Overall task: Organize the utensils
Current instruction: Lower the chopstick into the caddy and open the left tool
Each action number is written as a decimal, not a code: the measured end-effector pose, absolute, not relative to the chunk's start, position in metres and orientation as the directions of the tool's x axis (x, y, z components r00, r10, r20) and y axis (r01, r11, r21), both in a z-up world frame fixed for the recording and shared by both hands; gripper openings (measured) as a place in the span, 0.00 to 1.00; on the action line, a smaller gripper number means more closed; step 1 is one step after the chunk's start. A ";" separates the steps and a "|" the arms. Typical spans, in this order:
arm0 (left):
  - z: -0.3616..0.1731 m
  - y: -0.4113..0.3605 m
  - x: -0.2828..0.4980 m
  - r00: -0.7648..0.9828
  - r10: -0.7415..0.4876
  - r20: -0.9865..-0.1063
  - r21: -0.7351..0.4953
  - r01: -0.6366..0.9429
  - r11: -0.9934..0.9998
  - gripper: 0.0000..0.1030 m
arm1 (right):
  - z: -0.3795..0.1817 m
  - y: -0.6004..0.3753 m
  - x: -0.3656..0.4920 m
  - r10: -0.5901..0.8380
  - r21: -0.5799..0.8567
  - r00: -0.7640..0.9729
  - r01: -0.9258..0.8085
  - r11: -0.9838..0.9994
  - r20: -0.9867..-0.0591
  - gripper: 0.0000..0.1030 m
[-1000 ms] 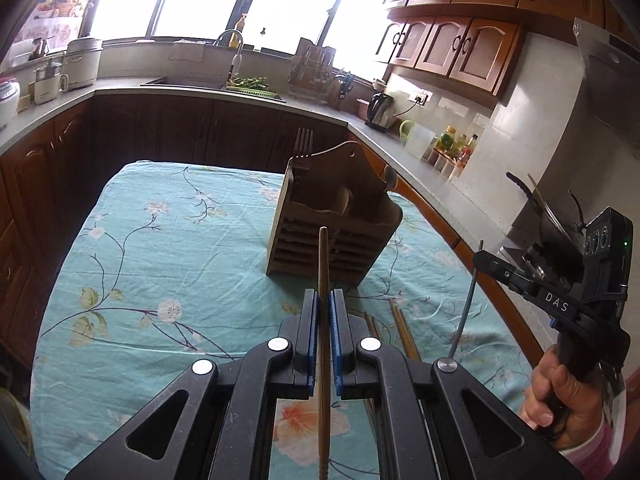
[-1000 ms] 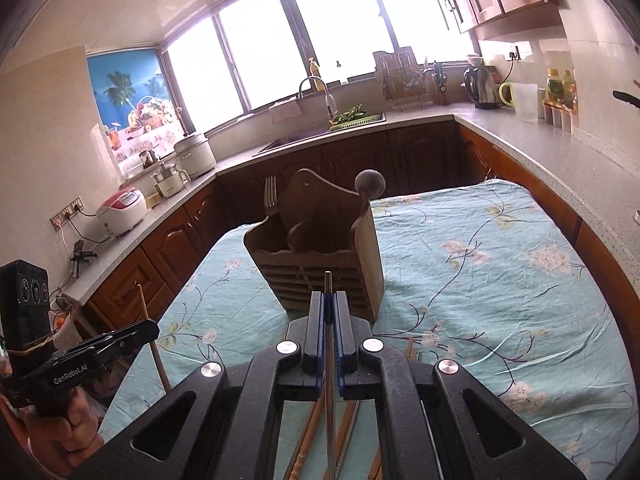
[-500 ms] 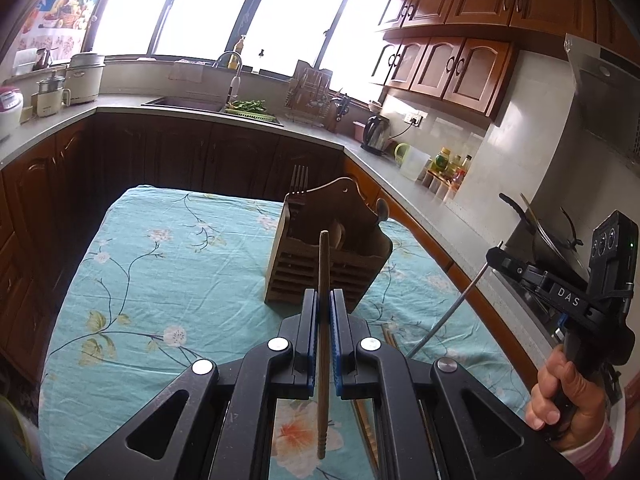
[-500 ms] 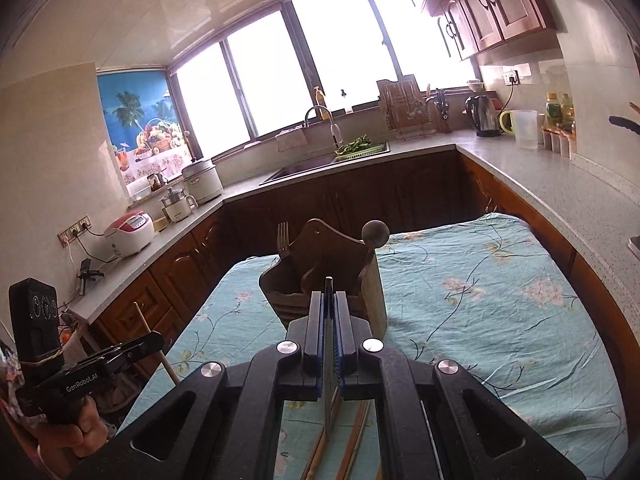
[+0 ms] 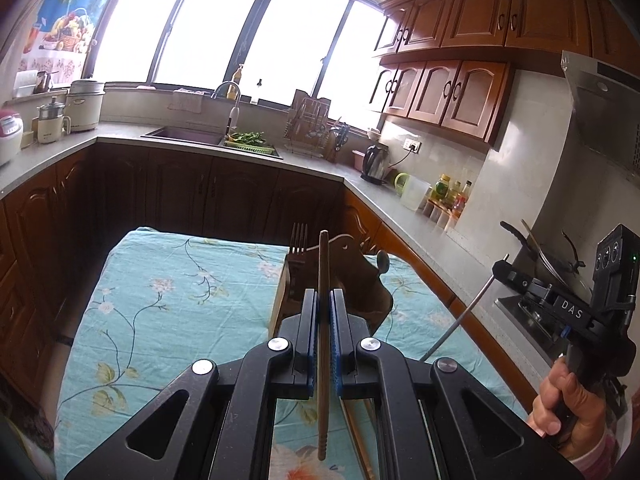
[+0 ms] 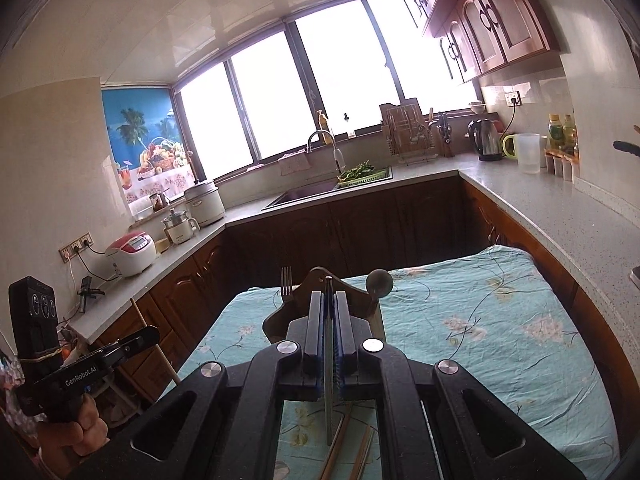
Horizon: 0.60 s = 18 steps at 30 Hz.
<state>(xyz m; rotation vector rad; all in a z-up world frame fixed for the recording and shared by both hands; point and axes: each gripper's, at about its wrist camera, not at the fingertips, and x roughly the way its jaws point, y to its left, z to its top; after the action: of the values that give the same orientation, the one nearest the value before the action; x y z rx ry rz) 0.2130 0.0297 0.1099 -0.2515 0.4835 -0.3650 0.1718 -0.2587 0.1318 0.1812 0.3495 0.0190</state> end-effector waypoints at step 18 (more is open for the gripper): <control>0.125 0.022 0.304 0.922 -0.312 -0.230 -0.335 0.226 0.915 0.04 | 0.181 -0.295 0.236 -0.043 0.213 0.981 0.084 0.973 -0.190 0.04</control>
<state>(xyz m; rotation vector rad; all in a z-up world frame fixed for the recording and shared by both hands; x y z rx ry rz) 0.3040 0.0222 0.1254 -0.3085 0.2847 -0.2808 0.2359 -0.2951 0.1807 0.2219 0.1859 -0.0646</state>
